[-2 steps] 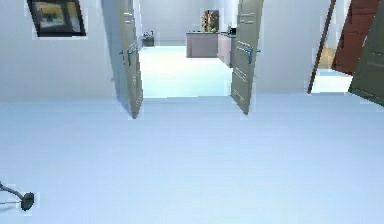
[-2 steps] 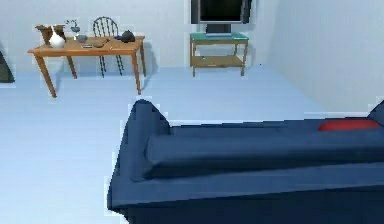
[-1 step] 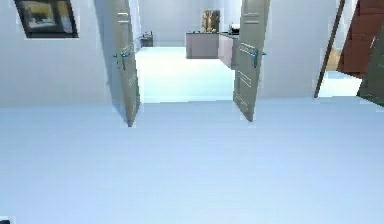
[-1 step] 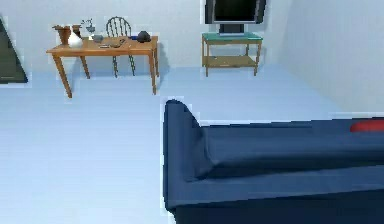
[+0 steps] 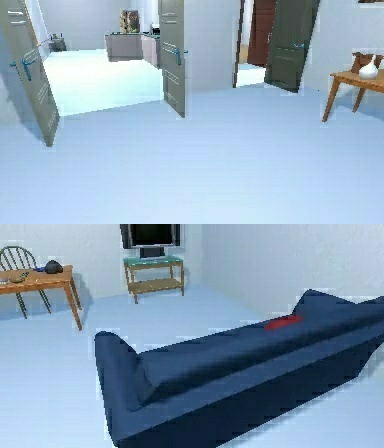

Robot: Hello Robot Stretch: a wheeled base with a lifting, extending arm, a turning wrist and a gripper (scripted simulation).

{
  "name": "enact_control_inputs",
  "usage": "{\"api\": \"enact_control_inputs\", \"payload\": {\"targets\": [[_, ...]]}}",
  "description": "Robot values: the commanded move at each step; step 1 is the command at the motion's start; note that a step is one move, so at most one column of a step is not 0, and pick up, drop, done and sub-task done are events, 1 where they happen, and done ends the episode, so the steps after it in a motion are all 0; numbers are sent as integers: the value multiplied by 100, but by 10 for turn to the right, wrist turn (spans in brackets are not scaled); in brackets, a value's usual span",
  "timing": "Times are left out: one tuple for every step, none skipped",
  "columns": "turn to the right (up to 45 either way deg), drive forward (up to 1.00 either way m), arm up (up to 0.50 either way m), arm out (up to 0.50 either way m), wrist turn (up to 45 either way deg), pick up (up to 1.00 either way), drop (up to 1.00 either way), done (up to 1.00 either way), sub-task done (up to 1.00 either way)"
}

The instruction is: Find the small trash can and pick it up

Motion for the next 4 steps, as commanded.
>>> {"api": "enact_control_inputs", "payload": {"targets": [[0,25,0,0,0,0,0,0,0],[150,0,0,0,0,0,0,0,0],[0,100,0,0,0,0,0,0,0],[0,100,0,0,0,0,0,0,0]]}}
